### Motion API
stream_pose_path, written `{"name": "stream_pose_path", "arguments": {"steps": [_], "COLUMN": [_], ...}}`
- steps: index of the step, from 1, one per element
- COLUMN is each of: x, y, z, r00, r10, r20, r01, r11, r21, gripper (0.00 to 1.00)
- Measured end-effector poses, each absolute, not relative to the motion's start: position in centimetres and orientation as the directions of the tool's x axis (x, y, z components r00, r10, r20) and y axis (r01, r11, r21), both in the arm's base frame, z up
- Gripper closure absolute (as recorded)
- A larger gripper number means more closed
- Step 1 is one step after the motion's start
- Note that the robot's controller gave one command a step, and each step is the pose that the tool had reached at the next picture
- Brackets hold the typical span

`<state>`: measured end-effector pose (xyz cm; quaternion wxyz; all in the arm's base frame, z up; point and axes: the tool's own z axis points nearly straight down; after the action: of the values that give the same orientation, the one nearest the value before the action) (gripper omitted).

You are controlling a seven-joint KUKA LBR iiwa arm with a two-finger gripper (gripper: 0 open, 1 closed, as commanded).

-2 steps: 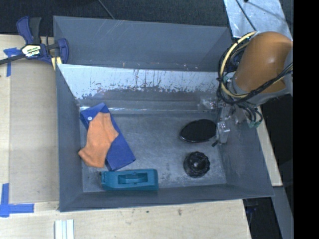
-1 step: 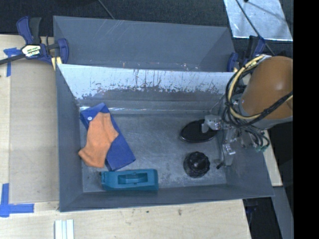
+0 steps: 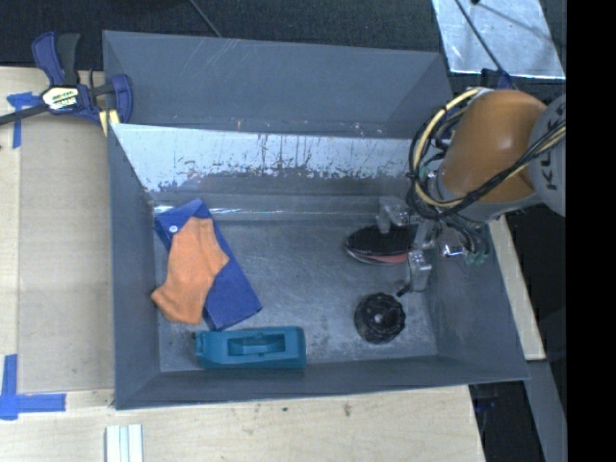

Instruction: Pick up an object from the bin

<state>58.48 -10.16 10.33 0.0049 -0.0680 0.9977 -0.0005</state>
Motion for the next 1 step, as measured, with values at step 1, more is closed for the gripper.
{"name": "stream_pose_path", "arguments": {"steps": [1], "x": [49.97], "y": [-10.84], "z": [7.81], "r00": [-0.968], "r10": [-0.247], "r20": [-0.034], "r01": [-0.246], "r11": [0.969], "r21": [-0.014], "gripper": [1.0]}}
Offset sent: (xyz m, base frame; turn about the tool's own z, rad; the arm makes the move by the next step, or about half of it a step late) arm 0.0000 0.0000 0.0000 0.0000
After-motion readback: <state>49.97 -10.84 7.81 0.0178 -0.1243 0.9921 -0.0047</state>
